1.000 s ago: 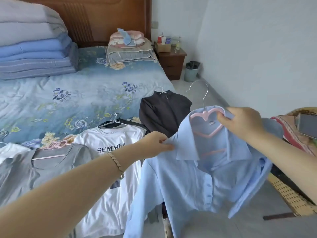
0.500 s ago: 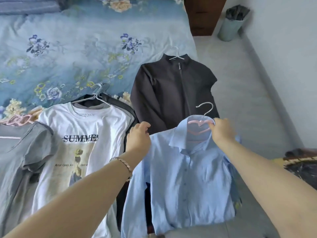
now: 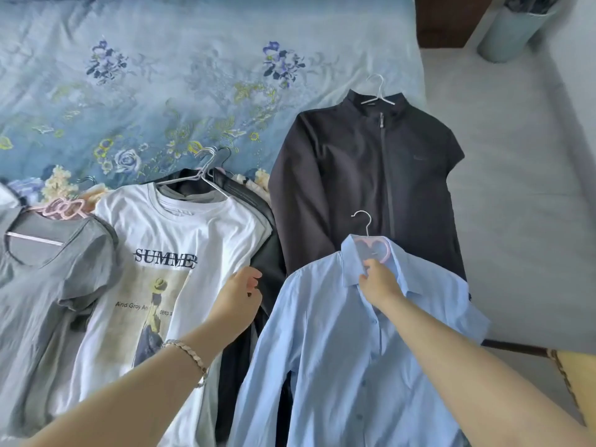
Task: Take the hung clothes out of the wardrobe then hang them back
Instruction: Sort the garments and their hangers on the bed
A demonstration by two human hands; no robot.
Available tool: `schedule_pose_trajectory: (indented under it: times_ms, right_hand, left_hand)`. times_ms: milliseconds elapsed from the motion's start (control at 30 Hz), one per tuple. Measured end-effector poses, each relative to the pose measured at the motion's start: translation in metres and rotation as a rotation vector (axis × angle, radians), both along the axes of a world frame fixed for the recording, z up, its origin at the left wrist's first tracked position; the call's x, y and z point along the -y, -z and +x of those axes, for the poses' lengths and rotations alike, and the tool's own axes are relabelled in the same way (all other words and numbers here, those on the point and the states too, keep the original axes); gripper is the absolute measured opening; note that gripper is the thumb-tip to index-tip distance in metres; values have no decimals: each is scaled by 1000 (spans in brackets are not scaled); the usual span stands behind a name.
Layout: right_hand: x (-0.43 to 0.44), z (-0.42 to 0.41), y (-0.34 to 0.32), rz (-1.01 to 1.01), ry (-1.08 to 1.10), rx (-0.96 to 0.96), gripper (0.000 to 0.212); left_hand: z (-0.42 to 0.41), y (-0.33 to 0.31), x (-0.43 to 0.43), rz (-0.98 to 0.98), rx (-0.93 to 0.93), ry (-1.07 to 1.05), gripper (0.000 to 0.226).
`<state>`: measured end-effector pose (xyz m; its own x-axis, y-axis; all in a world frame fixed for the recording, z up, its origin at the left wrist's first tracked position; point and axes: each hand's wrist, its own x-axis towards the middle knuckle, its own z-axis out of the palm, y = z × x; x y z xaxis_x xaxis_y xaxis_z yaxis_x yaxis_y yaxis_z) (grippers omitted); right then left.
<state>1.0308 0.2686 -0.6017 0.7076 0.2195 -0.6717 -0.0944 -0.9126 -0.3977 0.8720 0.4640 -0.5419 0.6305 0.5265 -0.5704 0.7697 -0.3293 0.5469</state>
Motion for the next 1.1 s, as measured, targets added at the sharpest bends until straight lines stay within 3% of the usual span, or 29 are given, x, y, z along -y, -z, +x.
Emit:
schedule_pose_trajectory:
  times_ms: [33,200,333,400,667,767,933,1100]
  right_hand:
    - [-6,-4,1,-29,-74,-18,22]
    - [-43,-7,-2,-162,-311,-87,36]
    - [-84,-10,-12,-145,-425,-123,19]
    - [-106,-13,-18,-156,-487,-139,23]
    - [-192,-21,-8,33,-561,89,21]
    - [-227,-20,13,34,-613,92,21]
    - [-274,-16,49,-50,-529,75,54]
    - [-302,-11,72,-79,-303,118,54]
  left_hand:
    - [-2,-3,-4,-7,-18,10,32]
    - [-8,-14,-32,14,-145,-2,19]
    - [-11,-27,-54,45,-201,8,17]
    - [-12,-30,-65,56,-226,12,18]
    - [-12,0,-128,117,-208,-1,20]
    - [-13,16,-152,164,-199,-20,26]
    - [-23,38,-185,137,-176,-43,23]
    - [-40,57,-216,81,-166,-53,22]
